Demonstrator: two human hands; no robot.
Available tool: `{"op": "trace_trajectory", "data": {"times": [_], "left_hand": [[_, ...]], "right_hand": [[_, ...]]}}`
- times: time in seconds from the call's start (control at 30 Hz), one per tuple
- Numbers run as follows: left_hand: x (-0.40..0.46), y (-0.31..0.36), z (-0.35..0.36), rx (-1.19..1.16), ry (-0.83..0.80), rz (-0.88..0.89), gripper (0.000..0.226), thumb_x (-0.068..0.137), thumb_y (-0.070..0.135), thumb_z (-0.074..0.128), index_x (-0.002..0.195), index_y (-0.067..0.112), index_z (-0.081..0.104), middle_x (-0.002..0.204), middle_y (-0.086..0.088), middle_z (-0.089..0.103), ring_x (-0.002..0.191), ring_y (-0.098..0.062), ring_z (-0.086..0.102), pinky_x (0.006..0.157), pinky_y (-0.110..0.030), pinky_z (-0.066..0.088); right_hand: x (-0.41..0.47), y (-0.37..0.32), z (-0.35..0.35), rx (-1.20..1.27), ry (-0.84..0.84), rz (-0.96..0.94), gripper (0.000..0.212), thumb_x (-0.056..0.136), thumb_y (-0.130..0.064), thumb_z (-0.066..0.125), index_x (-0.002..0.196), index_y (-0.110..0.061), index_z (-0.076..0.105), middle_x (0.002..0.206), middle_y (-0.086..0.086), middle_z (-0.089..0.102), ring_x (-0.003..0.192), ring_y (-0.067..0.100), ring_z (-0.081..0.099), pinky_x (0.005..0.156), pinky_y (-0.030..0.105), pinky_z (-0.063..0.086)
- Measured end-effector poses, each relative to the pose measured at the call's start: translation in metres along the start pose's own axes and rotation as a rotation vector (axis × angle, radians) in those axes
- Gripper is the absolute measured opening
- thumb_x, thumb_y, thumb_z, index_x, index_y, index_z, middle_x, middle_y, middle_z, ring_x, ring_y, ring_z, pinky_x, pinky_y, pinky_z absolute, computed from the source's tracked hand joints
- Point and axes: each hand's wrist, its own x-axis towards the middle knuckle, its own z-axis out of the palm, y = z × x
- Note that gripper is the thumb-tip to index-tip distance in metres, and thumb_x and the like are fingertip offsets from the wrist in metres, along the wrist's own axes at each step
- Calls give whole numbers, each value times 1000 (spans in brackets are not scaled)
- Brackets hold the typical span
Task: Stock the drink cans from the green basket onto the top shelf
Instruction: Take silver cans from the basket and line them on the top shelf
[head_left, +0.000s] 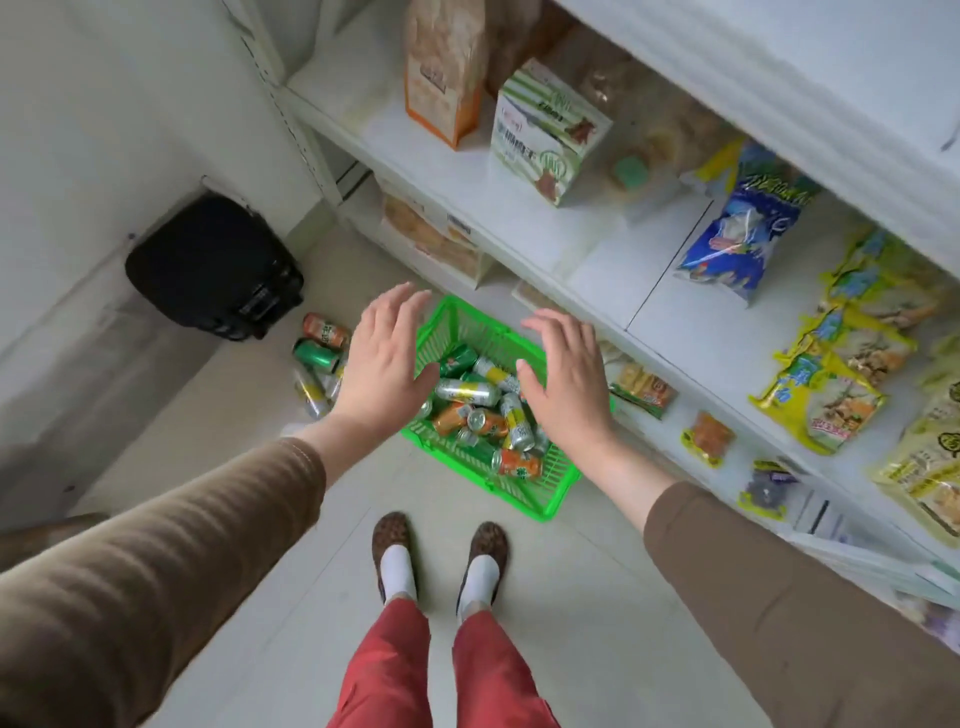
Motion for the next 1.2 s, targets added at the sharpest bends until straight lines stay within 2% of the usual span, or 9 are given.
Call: {"op": "trace_trajectory", "data": {"times": [0.13,0.27,0.47,0.6,0.73,0.87,0.97,1.1,1.2], "left_hand": [[-32,-36,93,-3,-153,-84,77,79,32,67,144,6,35,142,-15,40,128,-35,38,108,-47,35],[-50,-65,189,30,-326,-130,80,79,29,70,146,9,32,141,-14,38,126,-36,38,109,-46,34],[-60,-95,305,40,-474,-205,81,81,35,67,148,14,28,141,-10,35,127,-31,35,106,-47,38],[-62,-105,359,31,-529,-253,77,83,34,65,148,16,26,143,-9,32,129,-30,33,107,-44,37],[-59,-115,393,40,-540,-243,76,84,35,64,147,16,27,142,-9,33,127,-30,35,107,-43,38],[-56,-119,399,38,-552,-248,74,85,34,63,146,16,28,141,-9,34,127,-30,35,106,-43,38],[-56,-117,392,36,-558,-255,74,85,34,63,148,18,27,141,-8,34,127,-29,35,107,-43,39],[-47,-115,386,44,-553,-226,72,86,35,61,148,19,27,143,-7,33,129,-27,34,108,-43,37],[-37,-119,393,56,-547,-195,71,87,34,61,148,18,29,143,-7,33,130,-27,33,108,-41,37]], "right_hand": [[-33,54,95,40,-122,244,39,90,-20,65,127,-15,55,128,4,57,120,27,50,103,43,43],[-59,109,183,85,-234,489,38,90,-17,69,125,-12,56,127,9,57,124,31,49,107,43,40],[-85,184,280,23,-432,663,48,95,-23,67,137,-10,49,144,11,48,134,33,45,113,46,38],[-92,218,331,-42,-506,666,55,98,-31,64,143,-8,43,148,13,44,137,35,42,114,45,37],[-84,232,373,-131,-564,656,73,92,-51,67,146,-10,40,150,14,43,138,35,38,114,46,36],[-78,244,395,-226,-721,681,93,84,-49,77,154,-13,26,150,17,44,141,39,32,112,48,34],[-72,255,397,-205,-750,764,87,91,-49,69,155,-12,23,149,19,49,147,40,29,110,51,40],[-57,264,403,-120,-752,826,88,94,-57,61,159,-16,19,154,15,44,145,39,34,107,51,44],[-50,267,422,-28,-720,898,90,95,-52,63,161,-18,12,161,15,33,149,40,29,114,57,38]]}}
